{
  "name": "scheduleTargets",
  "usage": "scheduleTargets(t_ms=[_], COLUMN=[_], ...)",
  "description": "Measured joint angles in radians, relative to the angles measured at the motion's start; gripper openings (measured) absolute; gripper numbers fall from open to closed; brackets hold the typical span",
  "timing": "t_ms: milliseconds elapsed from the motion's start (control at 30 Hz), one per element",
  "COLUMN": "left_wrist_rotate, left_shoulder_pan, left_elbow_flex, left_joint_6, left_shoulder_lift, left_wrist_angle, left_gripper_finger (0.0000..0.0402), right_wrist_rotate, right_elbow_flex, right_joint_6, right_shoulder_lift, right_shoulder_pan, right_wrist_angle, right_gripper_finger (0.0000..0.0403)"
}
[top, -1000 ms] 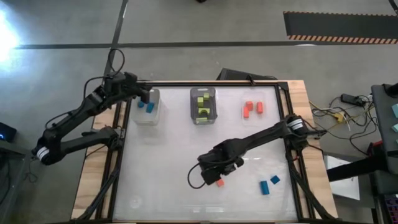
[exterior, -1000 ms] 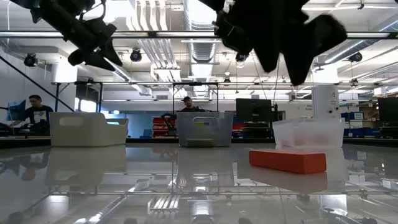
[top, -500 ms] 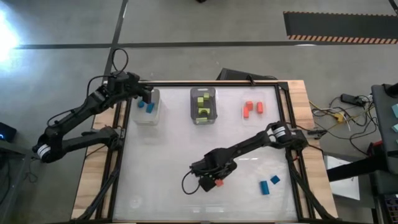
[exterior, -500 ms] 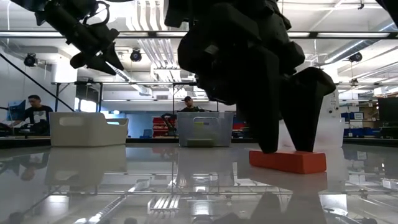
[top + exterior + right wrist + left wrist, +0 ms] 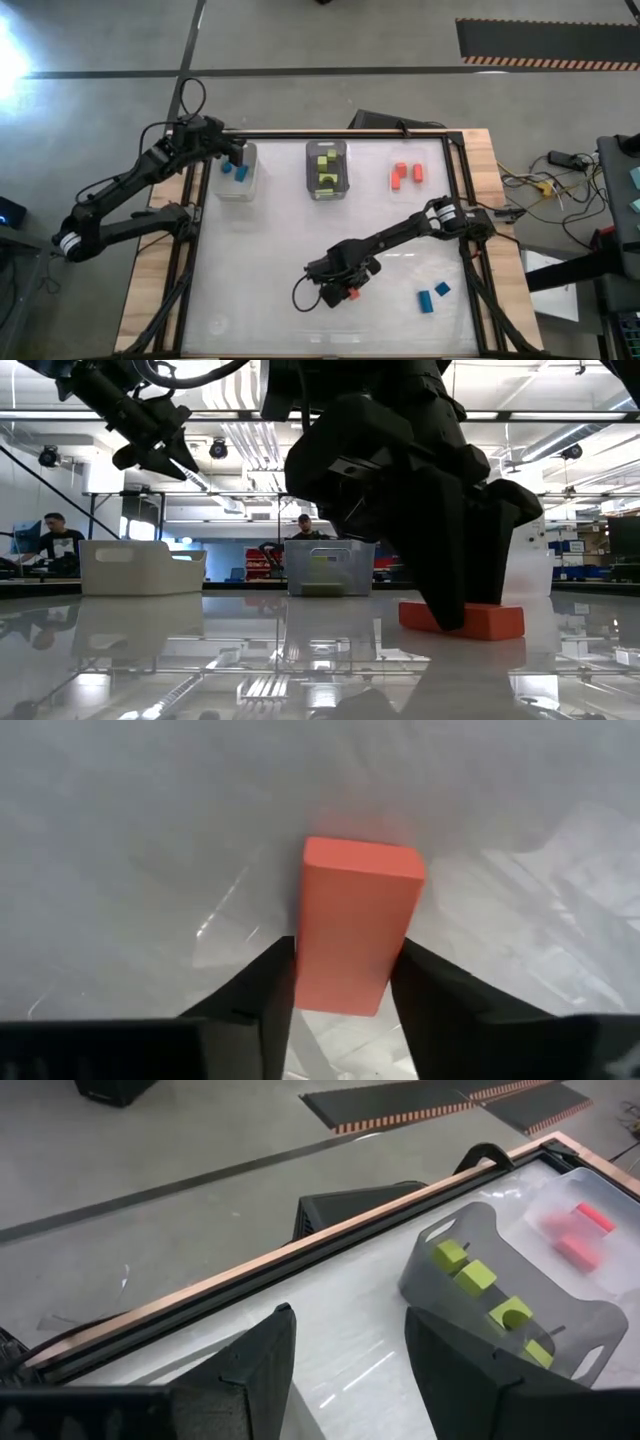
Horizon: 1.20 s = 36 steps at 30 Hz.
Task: Sort & place blocks by color
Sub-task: Put the orange block into the transparent bin
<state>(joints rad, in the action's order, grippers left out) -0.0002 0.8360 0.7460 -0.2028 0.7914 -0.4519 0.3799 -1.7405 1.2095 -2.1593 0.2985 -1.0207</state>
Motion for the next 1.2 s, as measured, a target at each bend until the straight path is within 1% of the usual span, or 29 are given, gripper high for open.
scheduleTargets(t_ms=[100,333,533,633,733,800,900,967,1067,1200], left_wrist_rotate=[0.0,0.0,0.003,0.008,0.024,0.03,0.037,0.047,0.059,0.078], left_shoulder_pan=[0.0,0.0,0.0,0.0,0.0,-0.001,-0.001,-0.001,-0.002,-0.008], left_elbow_flex=[0.0,0.0,0.0,0.0,0.0,0.0,0.0,0.0,0.0,0.0], left_joint_6=[0.0,-0.001,-0.014,-0.052,-0.058,-0.089,-0.132,-0.135,-0.184,-0.239], left_shoulder_lift=[0.0,-0.002,-0.013,-0.024,-0.04,-0.05,-0.065,-0.077,-0.094,-0.12], left_wrist_angle=[0.0,0.0,0.0,0.002,0.002,0.005,0.005,0.005,0.015,0.07], left_gripper_finger=[0.0173,0.0173,0.0173,0.0173,0.0173,0.0173,0.0173,0.0173,0.0173,0.0173], right_wrist_rotate=[0.002,-0.007,-0.021,-0.056,-0.081,-0.098,-0.131,-0.157,-0.195,-0.241], right_elbow_flex=[0.0,0.002,0.002,0.002,0.002,0.002,0.003,0.005,0.013,0.032], right_joint_6=[-0.019,-0.072,-0.114,-0.157,-0.21,-0.251,-0.337,-0.423,-0.591,-0.848], right_shoulder_lift=[0.001,0.042,0.135,0.198,0.264,0.303,0.361,0.395,0.436,0.481], right_shoulder_pan=[-0.005,-0.048,-0.112,-0.151,-0.197,-0.232,-0.296,-0.344,-0.417,-0.516], right_wrist_angle=[-0.003,-0.046,-0.096,-0.126,-0.195,-0.25,-0.328,-0.364,-0.397,-0.431], right_gripper_finger=[0.0121,0.0119,0.0119,0.0119,0.0119,0.0119,0.0119,0.0119,0.0119,0.0119])
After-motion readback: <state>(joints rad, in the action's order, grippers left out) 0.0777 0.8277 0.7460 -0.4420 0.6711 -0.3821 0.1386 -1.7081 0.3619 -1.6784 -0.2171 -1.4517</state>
